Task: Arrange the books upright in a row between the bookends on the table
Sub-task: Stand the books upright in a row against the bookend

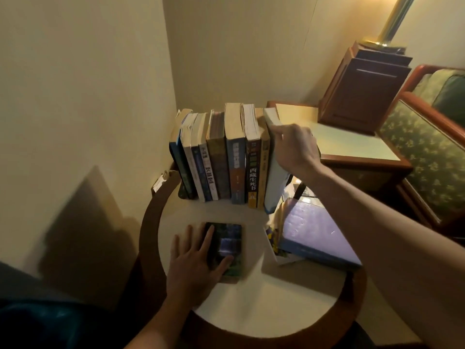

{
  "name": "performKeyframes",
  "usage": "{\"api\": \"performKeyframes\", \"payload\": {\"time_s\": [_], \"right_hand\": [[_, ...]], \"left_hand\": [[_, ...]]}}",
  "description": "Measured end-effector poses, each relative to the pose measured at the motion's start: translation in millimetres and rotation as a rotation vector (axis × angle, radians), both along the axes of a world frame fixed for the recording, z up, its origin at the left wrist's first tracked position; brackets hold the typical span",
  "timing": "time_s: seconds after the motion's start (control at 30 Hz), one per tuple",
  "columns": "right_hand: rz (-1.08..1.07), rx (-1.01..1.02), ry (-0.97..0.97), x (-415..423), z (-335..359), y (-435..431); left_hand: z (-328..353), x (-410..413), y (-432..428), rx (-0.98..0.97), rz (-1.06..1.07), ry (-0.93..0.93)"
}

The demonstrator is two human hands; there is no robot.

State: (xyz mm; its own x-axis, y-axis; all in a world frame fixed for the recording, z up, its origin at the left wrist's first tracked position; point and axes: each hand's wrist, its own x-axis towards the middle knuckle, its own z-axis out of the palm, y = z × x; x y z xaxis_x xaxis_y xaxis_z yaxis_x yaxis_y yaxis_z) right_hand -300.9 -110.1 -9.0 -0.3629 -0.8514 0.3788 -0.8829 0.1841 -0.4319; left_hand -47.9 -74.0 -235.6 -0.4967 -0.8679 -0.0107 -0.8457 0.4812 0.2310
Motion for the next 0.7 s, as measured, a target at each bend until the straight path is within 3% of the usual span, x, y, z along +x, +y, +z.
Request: {"api": "performKeyframes", "payload": {"time_s": [0.13, 0.3, 0.37, 0.47, 0.7], "right_hand": [[0.084, 0.085, -0.025, -7.4, -11.8, -6.2], [0.202, 0.344, -0.342, -20.5, -3.8, -1.2], [0.238, 0.410, -0.307, -27.1, -11.2, 8.9], [0.331, 0.336, -0.133, -35.0, -26.4, 22.3], [0.283, 0.209, -0.143, -29.2, -39.3, 17.9]], "left_hand": [[-0.1, 0.5, -0.3, -0.009, -0.008, 0.013], [-1.2, 1.1, -2.6, -0.016, -0.013, 0.023], [-1.4, 1.2, -2.5, -0.012, -0.014, 0.015], [-1.1, 1.6, -2.4, -0.011, -0.016, 0.046], [-2.4, 1.8, -3.4, -0.014, -0.022, 0.041]]}}
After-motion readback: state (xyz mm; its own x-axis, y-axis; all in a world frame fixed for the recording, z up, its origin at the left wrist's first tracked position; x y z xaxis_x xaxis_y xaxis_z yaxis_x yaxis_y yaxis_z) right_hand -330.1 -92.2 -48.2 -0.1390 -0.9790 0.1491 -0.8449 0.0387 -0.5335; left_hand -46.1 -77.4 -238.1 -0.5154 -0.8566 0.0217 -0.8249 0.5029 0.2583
